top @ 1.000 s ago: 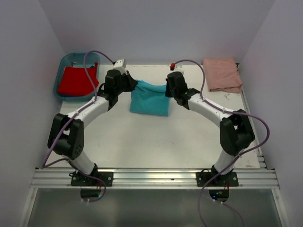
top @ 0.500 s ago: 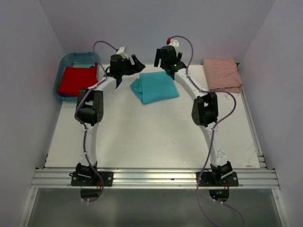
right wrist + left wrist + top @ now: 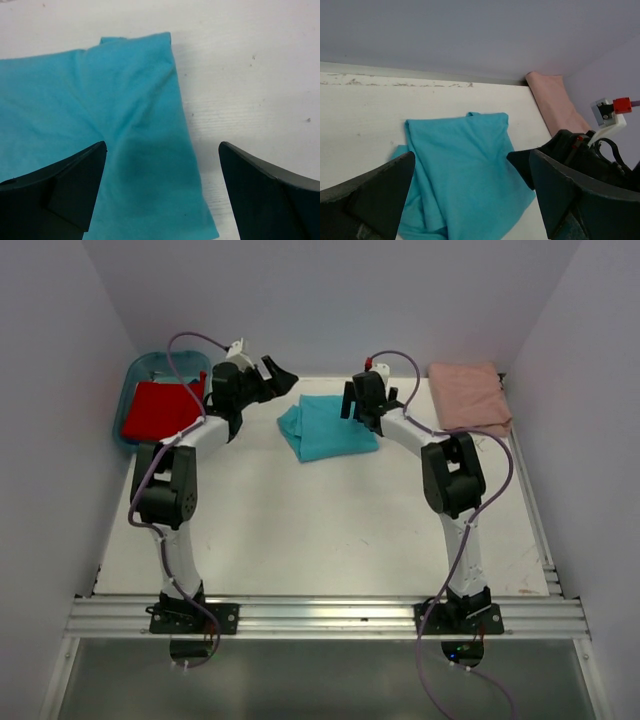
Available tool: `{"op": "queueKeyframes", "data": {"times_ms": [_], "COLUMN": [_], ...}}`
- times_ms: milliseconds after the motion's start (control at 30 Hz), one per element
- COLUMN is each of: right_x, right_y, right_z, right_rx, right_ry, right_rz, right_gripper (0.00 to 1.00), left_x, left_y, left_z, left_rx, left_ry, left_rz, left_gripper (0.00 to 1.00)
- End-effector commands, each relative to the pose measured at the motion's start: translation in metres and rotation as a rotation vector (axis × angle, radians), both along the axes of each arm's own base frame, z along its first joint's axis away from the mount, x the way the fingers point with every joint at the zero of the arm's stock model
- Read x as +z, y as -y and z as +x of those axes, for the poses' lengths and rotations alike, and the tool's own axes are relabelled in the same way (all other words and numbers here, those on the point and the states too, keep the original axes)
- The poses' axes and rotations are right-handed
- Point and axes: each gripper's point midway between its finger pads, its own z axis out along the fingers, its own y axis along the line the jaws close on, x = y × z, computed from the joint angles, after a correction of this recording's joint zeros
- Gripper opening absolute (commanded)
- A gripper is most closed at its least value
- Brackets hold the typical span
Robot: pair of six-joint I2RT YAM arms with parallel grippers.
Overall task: Fold and stack the t-shirts
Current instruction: Fold the tshirt
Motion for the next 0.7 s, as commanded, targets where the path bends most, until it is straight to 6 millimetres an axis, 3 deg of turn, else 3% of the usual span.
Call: {"op": "queueKeyframes", "data": {"times_ms": [0,167,267,333,367,433,500,667], "right_x": [0.035,0.019,0.016,0.014,0.018,0.023,0.016,-0.007], "right_y": [-0.013,-0.026,-0.046,-0.058,-0.058,-0.06,-0.062,-0.079], "right_z": [0.011,0.007,0.01,0.005,0.003,-0.001,-0.011,-0.015], "right_rx": [0.054,0.114,0.2,0.258,0.259,0.261,0.271,0.323], "right_ry": [0.089,0.052,0.036,0.009,0.021,0.05,0.033,-0.035], "right_rz": [0.066,0.106,0.149,0.19,0.206,0.243,0.269,0.332], "right_gripper": [0.99,0.98,0.83,0.2,0.0,0.0,0.0,0.0], "left_x": [0.02,-0.029,-0.038,-0.039,-0.041,-0.046,-0.046,-0.072], "left_y": [0.005,0.008,0.01,0.013,0.014,0.018,0.021,0.026], "left_z": [-0.017,-0.037,-0.047,-0.053,-0.059,-0.069,-0.075,-0.087], "left_rx": [-0.006,-0.02,-0.032,-0.044,-0.045,-0.058,-0.068,-0.091], "left_ry": [0.061,-0.055,-0.079,-0.08,-0.086,-0.091,-0.085,-0.141], "left_rz": [0.01,0.054,0.042,0.047,0.053,0.057,0.059,0.065], "left_gripper": [1.0,0.98,0.96,0.95,0.94,0.94,0.94,0.92]}}
